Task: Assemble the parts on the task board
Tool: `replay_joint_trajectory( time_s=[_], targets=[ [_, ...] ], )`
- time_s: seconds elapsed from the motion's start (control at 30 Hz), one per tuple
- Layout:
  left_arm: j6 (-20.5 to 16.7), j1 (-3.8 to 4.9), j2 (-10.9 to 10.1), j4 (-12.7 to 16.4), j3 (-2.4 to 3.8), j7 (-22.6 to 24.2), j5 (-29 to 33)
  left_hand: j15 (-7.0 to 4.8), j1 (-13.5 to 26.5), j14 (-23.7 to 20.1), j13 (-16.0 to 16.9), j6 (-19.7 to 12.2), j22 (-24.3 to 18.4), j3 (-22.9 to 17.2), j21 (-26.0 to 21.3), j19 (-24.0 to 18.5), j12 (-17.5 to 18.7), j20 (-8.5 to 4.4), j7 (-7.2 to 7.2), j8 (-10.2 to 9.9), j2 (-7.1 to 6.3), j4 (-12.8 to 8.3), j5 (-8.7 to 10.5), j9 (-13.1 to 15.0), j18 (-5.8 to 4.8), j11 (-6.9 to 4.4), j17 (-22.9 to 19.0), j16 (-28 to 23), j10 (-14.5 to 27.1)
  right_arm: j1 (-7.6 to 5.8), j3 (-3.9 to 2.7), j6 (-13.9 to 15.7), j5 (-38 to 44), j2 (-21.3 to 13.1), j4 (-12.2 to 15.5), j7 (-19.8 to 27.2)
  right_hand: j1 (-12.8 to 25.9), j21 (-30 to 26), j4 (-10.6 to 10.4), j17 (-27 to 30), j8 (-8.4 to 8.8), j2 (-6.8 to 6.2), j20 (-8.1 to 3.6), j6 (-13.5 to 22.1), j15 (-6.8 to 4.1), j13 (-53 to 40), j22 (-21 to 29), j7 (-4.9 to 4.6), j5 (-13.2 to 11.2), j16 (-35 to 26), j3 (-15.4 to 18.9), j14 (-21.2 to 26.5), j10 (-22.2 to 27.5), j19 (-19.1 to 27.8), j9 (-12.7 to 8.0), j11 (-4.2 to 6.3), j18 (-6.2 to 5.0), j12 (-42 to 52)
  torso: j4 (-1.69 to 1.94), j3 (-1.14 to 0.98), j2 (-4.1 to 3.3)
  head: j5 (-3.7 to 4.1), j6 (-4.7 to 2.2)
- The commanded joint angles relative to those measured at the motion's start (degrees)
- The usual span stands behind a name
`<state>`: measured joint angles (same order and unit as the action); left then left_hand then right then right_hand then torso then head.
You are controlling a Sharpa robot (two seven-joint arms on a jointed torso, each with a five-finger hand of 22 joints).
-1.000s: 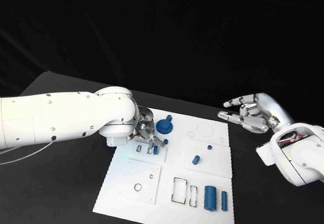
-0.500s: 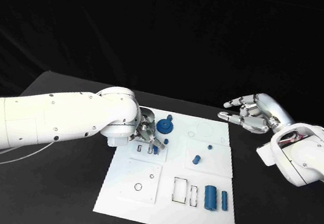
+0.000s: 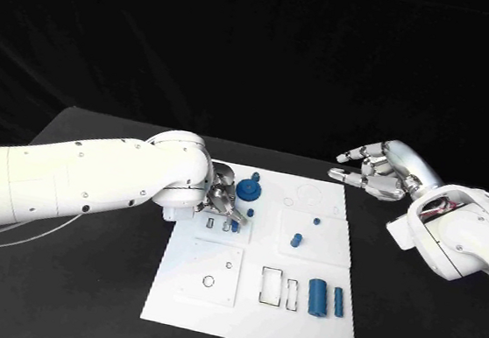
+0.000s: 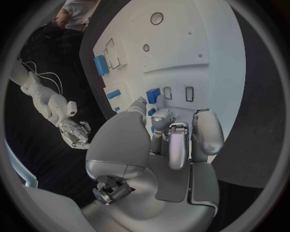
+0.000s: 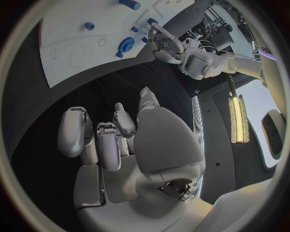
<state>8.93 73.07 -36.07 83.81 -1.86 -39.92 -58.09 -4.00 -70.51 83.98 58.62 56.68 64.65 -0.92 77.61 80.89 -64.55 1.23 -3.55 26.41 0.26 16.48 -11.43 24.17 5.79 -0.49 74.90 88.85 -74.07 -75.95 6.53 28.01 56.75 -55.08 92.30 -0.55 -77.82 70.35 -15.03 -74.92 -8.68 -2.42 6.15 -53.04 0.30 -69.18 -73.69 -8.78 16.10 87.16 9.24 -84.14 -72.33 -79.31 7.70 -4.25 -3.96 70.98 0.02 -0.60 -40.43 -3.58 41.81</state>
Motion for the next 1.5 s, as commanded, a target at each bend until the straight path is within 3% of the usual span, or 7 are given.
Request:
replay_joint_trajectory(
  time_s=[0.03, 0.5, 0.87, 1.5],
  targets=[
    [1.2, 0.04, 0.2, 0.1, 0.04, -1.7, -0.2, -0.25, -1.2, 5.6, -0.1, -0.6, 0.1, -0.8, 0.3, 0.2, 0.2, -0.1, 0.04, 0.4, 0.06, 0.0, -0.19, 0.2, -1.07, -0.21, 13.8, 0.3, 0.0, 0.04, 0.0, -0.8, 0.7, 0.0, 0.2, -0.3, -0.1, -0.3, 0.2, -8.5, -0.38, 0.71, -0.24, -0.4, -0.46, 0.0, 0.0, -0.03, 0.4, -0.4, 0.2, -4.2, -0.1, 0.1, -0.1, 0.16, -0.85, 0.2, 0.03, -0.01, -0.06, -0.02, 0.06],
    [2.4, 0.05, 0.4, -0.2, 0.06, -1.8, -0.3, -0.29, -2.4, 5.6, 0.0, -0.9, 0.3, -1.6, 0.3, 0.2, 0.2, -0.13, 0.05, 0.6, 0.01, 0.0, -0.16, 0.6, -1.08, -0.25, 13.9, 0.4, 0.0, 0.04, 0.0, -0.9, 0.8, -0.2, 0.5, -0.5, -0.2, -0.2, 0.3, -8.5, -0.44, 0.85, -0.26, -0.4, -0.48, 0.0, 0.0, -0.01, 0.5, -0.4, 0.2, -4.2, -0.2, 0.1, -0.1, 0.19, -0.84, 0.2, 0.04, -0.04, -0.03, 0.07, 0.24],
    [2.7, 0.05, 0.5, -0.4, 0.06, -1.9, -1.0, -0.15, 0.0, 5.7, 0.2, -0.9, 0.5, -0.4, 0.5, 0.2, 0.0, -0.04, -0.12, 0.9, -0.95, 0.3, 0.02, 1.0, -1.1, -0.08, 13.9, 0.4, -0.2, 0.04, 0.0, -0.9, 0.8, -0.2, 0.6, -0.5, -0.3, -0.4, 0.3, -8.4, -0.46, 0.89, -0.27, -0.4, -0.49, 0.1, 0.1, 0.0, 0.6, -0.4, 0.2, -4.1, -0.1, 0.1, -0.1, 0.19, -0.87, 0.1, 0.01, -0.02, -0.06, -0.02, 0.28],
    [3.1, 0.05, 1.1, -0.9, 0.04, -1.9, -1.2, -0.16, 0.7, 5.7, 0.2, -0.8, 0.7, -0.1, 0.6, 0.3, -0.1, -0.03, -0.09, 1.1, -1.08, 0.3, 0.03, 1.2, -1.14, -0.09, 14.0, 0.4, -0.3, 0.05, 0.0, -1.1, 0.8, 0.0, 0.4, -0.4, -0.3, -0.4, 0.3, -8.4, -0.46, 0.89, -0.27, -0.4, -0.49, 0.1, 0.1, 0.0, 0.6, -0.4, 0.2, -4.1, -0.1, 0.1, -0.1, 0.19, -0.87, 0.1, 0.04, -0.04, -0.06, 0.05, 0.6]
  ],
)
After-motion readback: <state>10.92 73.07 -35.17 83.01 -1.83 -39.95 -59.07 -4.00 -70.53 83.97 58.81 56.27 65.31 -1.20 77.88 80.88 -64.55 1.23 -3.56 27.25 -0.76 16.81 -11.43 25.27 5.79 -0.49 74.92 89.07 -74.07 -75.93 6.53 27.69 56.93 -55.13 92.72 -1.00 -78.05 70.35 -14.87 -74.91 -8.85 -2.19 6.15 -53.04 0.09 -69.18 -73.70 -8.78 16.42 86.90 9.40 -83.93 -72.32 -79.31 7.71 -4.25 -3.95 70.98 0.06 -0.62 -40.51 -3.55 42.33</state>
